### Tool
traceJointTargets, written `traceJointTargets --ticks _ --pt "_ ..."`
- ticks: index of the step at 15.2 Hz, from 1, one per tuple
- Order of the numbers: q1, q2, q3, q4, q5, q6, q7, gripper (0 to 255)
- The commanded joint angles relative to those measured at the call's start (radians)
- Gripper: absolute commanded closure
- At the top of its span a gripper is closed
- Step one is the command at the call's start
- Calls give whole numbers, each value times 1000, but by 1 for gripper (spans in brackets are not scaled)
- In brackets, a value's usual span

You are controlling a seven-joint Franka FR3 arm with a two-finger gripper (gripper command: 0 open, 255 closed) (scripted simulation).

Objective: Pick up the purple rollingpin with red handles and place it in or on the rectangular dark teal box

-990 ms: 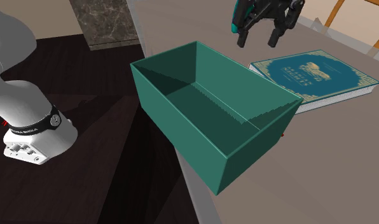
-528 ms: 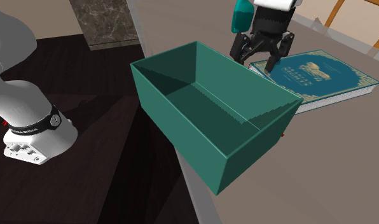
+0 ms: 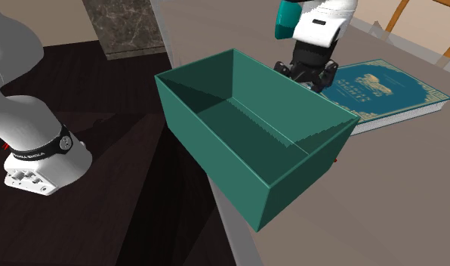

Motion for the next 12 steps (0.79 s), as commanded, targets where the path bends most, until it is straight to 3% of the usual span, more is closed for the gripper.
traceJointTargets --ticks 1,7,8,12 --pt "-6 0 -3 -20 0 8 -3 0" --pt "-7 0 -2 -20 0 8 -2 0" --pt "-7 5 -4 -14 -2 7 -3 255" --pt "-6 1 -2 -19 -1 8 -1 255"
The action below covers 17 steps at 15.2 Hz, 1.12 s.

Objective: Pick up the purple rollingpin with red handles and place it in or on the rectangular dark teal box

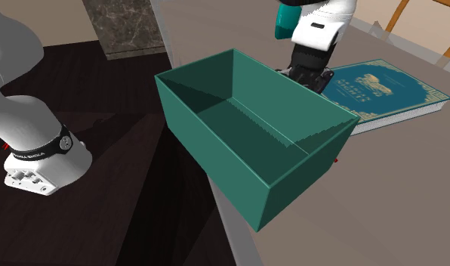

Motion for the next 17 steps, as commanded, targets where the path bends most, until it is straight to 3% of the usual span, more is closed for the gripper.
traceJointTargets --ticks 1,5,17 --pt "-1 5 -2 -1 -1 -2 0 255" --pt "-2 1 -2 -6 0 0 0 255" --pt "-5 -51 11 83 27 -136 -20 255"
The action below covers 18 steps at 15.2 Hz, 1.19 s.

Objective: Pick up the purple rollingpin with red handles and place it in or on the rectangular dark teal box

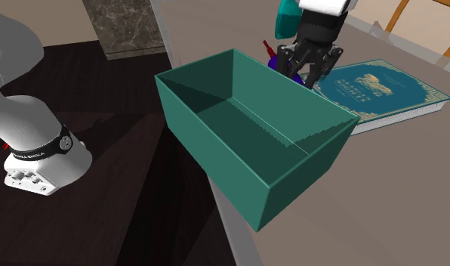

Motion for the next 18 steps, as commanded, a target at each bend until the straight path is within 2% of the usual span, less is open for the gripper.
traceJointTargets --ticks 1,18 --pt "-1 -9 2 18 5 -27 -3 255" --pt "15 -25 10 225 16 -247 -21 255"
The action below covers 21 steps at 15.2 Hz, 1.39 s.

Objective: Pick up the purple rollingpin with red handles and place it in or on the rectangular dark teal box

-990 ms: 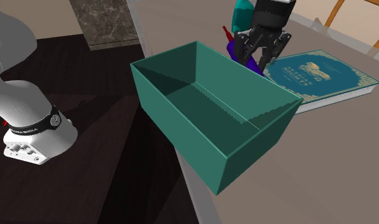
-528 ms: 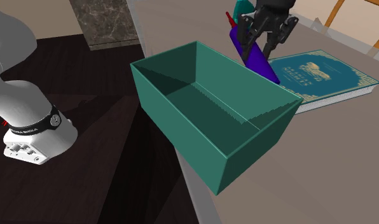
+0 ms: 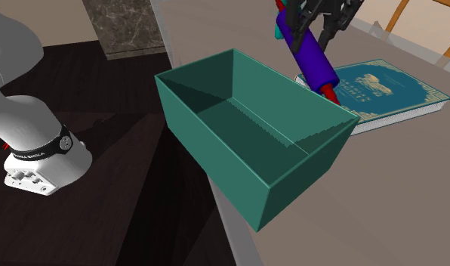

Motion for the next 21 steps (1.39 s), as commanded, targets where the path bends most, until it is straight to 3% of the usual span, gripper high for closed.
traceJointTargets --ticks 1,11,16,21 --pt "3 0 1 31 0 -30 -2 255" --pt "31 36 1 217 -13 -181 -7 255" --pt "-91 -183 -11 -72 66 -92 -102 255" --pt "-172 -363 -53 -277 128 -46 -219 255"
